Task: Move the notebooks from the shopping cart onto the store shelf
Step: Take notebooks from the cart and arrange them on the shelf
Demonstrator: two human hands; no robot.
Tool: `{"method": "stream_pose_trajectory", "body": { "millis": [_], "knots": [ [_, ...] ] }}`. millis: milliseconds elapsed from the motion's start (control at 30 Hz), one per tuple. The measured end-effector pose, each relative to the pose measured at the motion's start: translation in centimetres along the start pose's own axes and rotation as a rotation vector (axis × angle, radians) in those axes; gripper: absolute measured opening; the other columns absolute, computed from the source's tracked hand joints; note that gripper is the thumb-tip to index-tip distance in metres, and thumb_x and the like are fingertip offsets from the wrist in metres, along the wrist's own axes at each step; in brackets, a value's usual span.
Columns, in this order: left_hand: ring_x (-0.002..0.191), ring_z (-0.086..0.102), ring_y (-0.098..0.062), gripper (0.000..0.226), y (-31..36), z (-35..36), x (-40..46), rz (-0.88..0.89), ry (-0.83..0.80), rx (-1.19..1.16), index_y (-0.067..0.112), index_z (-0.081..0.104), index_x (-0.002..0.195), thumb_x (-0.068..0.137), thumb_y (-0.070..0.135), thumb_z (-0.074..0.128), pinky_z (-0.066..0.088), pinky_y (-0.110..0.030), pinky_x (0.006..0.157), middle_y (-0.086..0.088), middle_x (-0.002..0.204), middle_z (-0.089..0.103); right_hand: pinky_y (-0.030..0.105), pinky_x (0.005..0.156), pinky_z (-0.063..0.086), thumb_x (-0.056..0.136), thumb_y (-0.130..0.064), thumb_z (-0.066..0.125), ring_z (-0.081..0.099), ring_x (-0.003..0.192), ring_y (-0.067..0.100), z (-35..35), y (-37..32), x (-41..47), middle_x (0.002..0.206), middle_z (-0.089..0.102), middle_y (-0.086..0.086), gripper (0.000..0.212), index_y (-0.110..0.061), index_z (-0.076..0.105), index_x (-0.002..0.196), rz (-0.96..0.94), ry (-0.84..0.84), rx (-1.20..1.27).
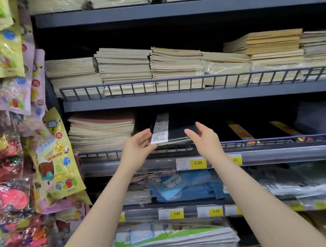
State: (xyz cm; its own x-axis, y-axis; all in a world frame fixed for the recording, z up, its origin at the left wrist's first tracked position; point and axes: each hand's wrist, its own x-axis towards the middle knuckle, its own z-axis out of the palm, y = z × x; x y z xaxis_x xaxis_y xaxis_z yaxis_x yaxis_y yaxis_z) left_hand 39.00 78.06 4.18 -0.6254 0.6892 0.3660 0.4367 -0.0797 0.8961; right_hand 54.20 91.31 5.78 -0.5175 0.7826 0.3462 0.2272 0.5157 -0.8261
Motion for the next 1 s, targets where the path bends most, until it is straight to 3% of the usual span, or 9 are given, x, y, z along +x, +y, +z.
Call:
{"method": "stream_pose_trajectory", "body": {
  "millis": [100,200,267,400,533,600,700,867,1000],
  "knots": [
    [0.122,0.051,-0.012,0.053,-1.3,0.8,0.8,0.04,0.008,0.107,0.011,0.048,0.134,0.084,0.006,0.065,0.037,-0.028,0.108,-0.005,0.131,0.058,0.038,0.1,0.036,0.094,-0.035,0.046,0.045,0.122,0.032,1.3,1.2,0.8,0.131,0.054,0.019,0.052,-0.003,0.041,0.135,-0.086,0.077,-0.248],
    [0.12,0.05,-0.006,0.049,-1.7,1.1,0.7,0.099,0.024,0.177,0.012,0.049,0.133,0.086,0.01,0.064,0.037,-0.023,0.105,-0.001,0.131,0.057,0.043,0.089,0.038,0.096,-0.036,0.038,0.047,0.111,0.035,2.0,2.5,1.0,0.115,0.064,0.017,0.045,-0.008,0.05,0.129,-0.168,0.156,-0.525],
    [0.12,0.051,-0.007,0.047,-1.9,1.1,0.5,0.135,0.037,0.212,0.014,0.051,0.131,0.086,0.013,0.064,0.038,-0.027,0.107,0.0,0.131,0.057,0.042,0.085,0.039,0.097,-0.038,0.033,0.048,0.108,0.035,2.0,2.7,1.0,0.112,0.066,0.015,0.044,-0.011,0.051,0.128,-0.203,0.171,-0.633],
    [0.12,0.049,-0.008,0.049,-2.3,0.7,-0.4,0.257,0.097,0.325,0.024,0.051,0.13,0.084,0.025,0.066,0.04,-0.026,0.102,0.01,0.128,0.055,0.044,0.084,0.041,0.097,-0.035,0.035,0.048,0.106,0.033,1.8,3.2,0.3,0.12,0.057,0.014,0.043,-0.012,0.047,0.131,-0.301,0.226,-0.576],
    [0.096,0.051,-0.004,0.045,-1.0,-0.1,-1.8,0.357,0.142,0.459,0.025,0.053,0.119,0.078,0.04,0.066,0.039,-0.014,0.082,0.009,0.103,0.057,0.032,0.079,0.042,0.092,-0.02,0.043,0.048,0.089,0.021,1.3,3.5,-1.8,0.1,0.057,0.007,0.027,-0.009,0.057,0.112,-0.588,0.214,-0.434],
    [0.088,0.05,-0.005,0.039,0.3,-0.6,-2.4,0.356,0.119,0.524,0.022,0.055,0.11,0.079,0.045,0.06,0.04,-0.014,0.075,0.009,0.095,0.054,0.026,0.075,0.039,0.089,-0.019,0.042,0.045,0.084,0.017,1.1,3.0,-2.8,0.092,0.057,0.006,0.022,-0.009,0.057,0.101,-0.624,0.104,-0.429],
    [0.083,0.048,-0.005,0.035,2.0,-1.6,-3.3,0.281,0.008,0.623,0.02,0.057,0.103,0.079,0.047,0.055,0.046,-0.024,0.068,0.008,0.09,0.055,0.021,0.068,0.038,0.089,-0.027,0.037,0.048,0.086,0.014,0.9,1.4,-3.7,0.092,0.057,0.002,0.028,-0.012,0.056,0.101,-0.525,-0.137,-0.478],
    [0.081,0.055,-0.014,0.052,6.3,-3.7,-5.9,0.032,-0.239,0.715,0.019,0.057,0.102,0.075,0.062,0.046,0.049,-0.032,0.068,0.005,0.09,0.058,0.031,0.072,0.04,0.091,-0.022,0.045,0.055,0.089,0.019,-1.6,-3.9,-5.0,0.103,0.061,0.003,0.021,-0.014,0.057,0.106,-0.187,-0.63,-0.484],
    [0.085,0.057,-0.015,0.057,13.1,-6.1,-8.7,-0.056,-0.359,0.724,0.019,0.056,0.102,0.072,0.065,0.039,0.05,-0.036,0.071,0.006,0.09,0.058,0.03,0.071,0.038,0.088,-0.018,0.048,0.055,0.085,0.021,-5.2,-10.1,-7.5,0.095,0.058,0.001,0.019,-0.013,0.058,0.103,-0.041,-0.721,-0.436]
  ]
}}
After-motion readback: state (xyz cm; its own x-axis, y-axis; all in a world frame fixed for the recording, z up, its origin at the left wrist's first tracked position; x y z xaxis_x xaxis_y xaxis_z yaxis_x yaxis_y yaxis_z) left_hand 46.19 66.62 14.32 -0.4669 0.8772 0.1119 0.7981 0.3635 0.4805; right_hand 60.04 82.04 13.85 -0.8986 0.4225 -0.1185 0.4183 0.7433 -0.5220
